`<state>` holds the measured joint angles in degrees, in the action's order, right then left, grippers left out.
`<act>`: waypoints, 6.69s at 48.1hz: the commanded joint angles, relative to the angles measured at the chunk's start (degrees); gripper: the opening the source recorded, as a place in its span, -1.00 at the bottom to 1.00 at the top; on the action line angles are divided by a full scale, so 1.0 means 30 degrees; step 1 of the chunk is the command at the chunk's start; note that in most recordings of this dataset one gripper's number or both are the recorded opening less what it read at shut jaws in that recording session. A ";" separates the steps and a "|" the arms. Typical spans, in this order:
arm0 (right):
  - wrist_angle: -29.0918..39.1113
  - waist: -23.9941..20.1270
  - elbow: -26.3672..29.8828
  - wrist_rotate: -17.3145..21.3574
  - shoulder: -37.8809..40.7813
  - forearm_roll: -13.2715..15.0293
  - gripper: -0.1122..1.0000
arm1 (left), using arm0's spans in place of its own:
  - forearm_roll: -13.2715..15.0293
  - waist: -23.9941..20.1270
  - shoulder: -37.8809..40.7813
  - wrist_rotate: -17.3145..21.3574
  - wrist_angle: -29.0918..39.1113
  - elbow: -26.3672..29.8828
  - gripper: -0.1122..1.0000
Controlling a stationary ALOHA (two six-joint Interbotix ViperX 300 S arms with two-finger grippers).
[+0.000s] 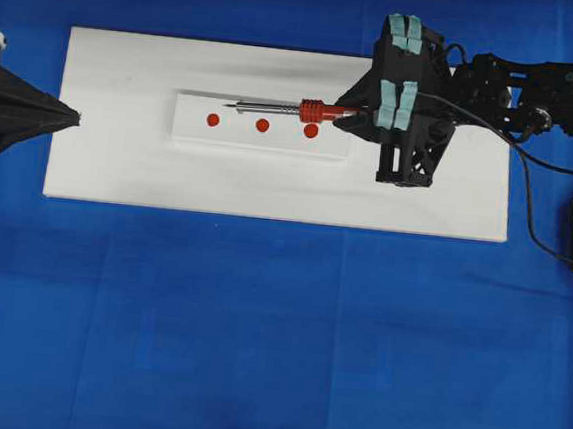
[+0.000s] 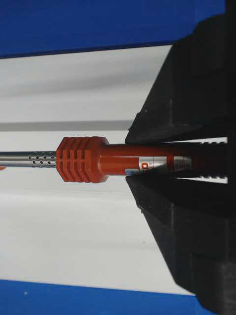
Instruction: Touch the tip of the soldering iron to the mark.
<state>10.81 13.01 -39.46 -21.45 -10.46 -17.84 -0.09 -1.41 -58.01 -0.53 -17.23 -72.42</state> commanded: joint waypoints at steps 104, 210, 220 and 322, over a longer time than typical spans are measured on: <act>-0.0293 0.0293 0.1934 0.0088 0.4131 0.0000 -0.68 | -0.0029 -0.0029 0.0176 -0.0029 -0.0205 0.0146 -0.77; 0.1348 0.0498 0.1934 0.0059 -0.0234 0.0029 -0.68 | 0.0000 0.0000 0.0059 -0.0059 -0.0205 0.0205 -0.77; 0.1406 0.0498 0.1846 0.0059 -0.0264 0.0029 -0.68 | 0.0000 -0.0029 0.0059 -0.0059 -0.0234 0.0176 -0.77; 0.1758 0.1025 -0.1494 0.0029 -0.1553 0.0117 -0.68 | 0.0000 -0.0029 0.0088 -0.0029 -0.0205 0.0176 -0.77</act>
<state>17.23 16.00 -44.65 -21.18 -15.82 -17.49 -0.09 -1.32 -58.01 -0.62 -17.31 -72.51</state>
